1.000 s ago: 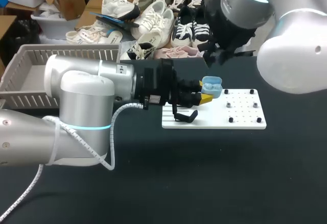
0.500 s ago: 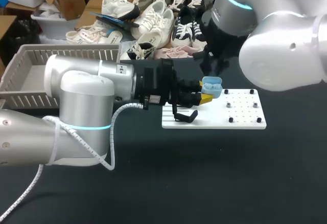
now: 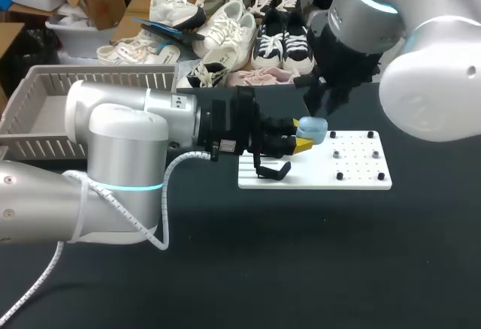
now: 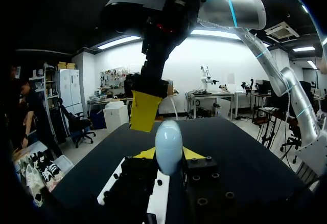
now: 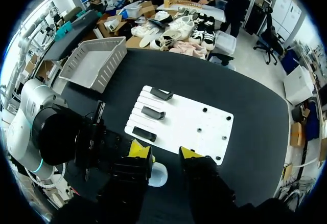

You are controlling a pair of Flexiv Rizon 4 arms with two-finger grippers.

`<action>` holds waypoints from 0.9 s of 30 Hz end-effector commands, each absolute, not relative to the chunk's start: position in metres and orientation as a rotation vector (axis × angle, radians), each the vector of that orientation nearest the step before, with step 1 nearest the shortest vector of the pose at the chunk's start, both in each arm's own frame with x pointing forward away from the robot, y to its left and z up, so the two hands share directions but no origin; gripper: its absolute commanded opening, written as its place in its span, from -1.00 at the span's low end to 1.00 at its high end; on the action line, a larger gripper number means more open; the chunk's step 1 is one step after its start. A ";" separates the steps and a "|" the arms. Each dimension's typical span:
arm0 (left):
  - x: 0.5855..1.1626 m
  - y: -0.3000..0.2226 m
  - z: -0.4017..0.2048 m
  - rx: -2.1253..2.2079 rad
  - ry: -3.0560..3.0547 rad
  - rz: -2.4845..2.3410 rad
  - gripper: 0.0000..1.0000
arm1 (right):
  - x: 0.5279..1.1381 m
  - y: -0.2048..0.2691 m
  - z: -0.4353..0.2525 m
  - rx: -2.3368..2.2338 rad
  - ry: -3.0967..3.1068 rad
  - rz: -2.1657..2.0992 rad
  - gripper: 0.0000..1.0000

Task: Pick up each earbud case from the left stands, insert the matching earbuds, close the lid, and place the case in the box.

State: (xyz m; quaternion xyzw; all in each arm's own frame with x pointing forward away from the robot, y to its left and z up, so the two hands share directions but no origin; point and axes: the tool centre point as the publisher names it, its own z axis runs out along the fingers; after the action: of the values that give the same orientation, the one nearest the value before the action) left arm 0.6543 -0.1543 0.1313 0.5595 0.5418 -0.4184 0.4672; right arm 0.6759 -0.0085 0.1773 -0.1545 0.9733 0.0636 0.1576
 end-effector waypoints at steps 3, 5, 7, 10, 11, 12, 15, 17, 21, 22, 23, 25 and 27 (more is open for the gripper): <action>0.653 -0.155 0.131 1.367 1.330 -1.021 -1.00 | 0.658 -0.011 0.181 -0.426 2.749 0.195 -0.38; 0.653 -0.155 0.131 1.367 1.330 -1.021 -1.00 | 0.658 -0.014 0.184 -0.390 2.741 0.210 -0.37; 0.653 -0.155 0.131 1.367 1.330 -1.021 -1.00 | 0.659 -0.019 0.190 -0.334 2.727 0.240 -0.37; 0.659 -0.149 0.136 1.373 1.316 -1.002 -1.00 | 0.658 -0.029 0.198 -0.235 2.699 0.279 -0.37; 0.662 -0.144 0.138 1.375 1.317 -0.994 -1.00 | 0.658 -0.033 0.200 -0.200 2.689 0.291 -0.36; 0.665 -0.139 0.140 1.376 1.318 -0.984 -1.00 | 0.657 -0.037 0.202 -0.162 2.679 0.299 -0.36; 0.677 -0.118 0.146 1.370 1.322 -0.943 -1.00 | 0.654 -0.049 0.204 -0.058 2.661 0.327 -0.36; 0.686 -0.102 0.151 1.358 1.327 -0.917 -1.00 | 0.652 -0.055 0.202 -0.002 2.657 0.333 -0.35; 0.703 -0.069 0.165 1.374 1.341 -0.853 -1.00 | 0.647 -0.063 0.196 0.098 2.660 0.317 -0.36; 0.708 -0.059 0.167 1.371 1.345 -0.841 -1.00 | 0.645 -0.064 0.195 0.121 2.662 0.317 -0.36; 0.712 -0.048 0.168 1.375 1.357 -0.824 -1.00 | 0.644 -0.064 0.195 0.136 2.662 0.311 -0.35; 0.722 -0.025 0.170 1.371 1.373 -0.798 -1.00 | 0.641 -0.064 0.194 0.169 2.661 0.289 -0.35; 0.733 -0.001 0.170 1.363 1.388 -0.772 -1.00 | 0.639 -0.063 0.194 0.207 2.662 0.280 -0.35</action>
State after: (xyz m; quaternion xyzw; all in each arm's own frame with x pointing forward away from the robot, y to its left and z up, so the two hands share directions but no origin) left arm 0.7325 -0.0410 0.1603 0.5606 0.5762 -0.3157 0.5040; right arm 0.6458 -0.0662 0.1930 0.0591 0.9767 0.1121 0.1733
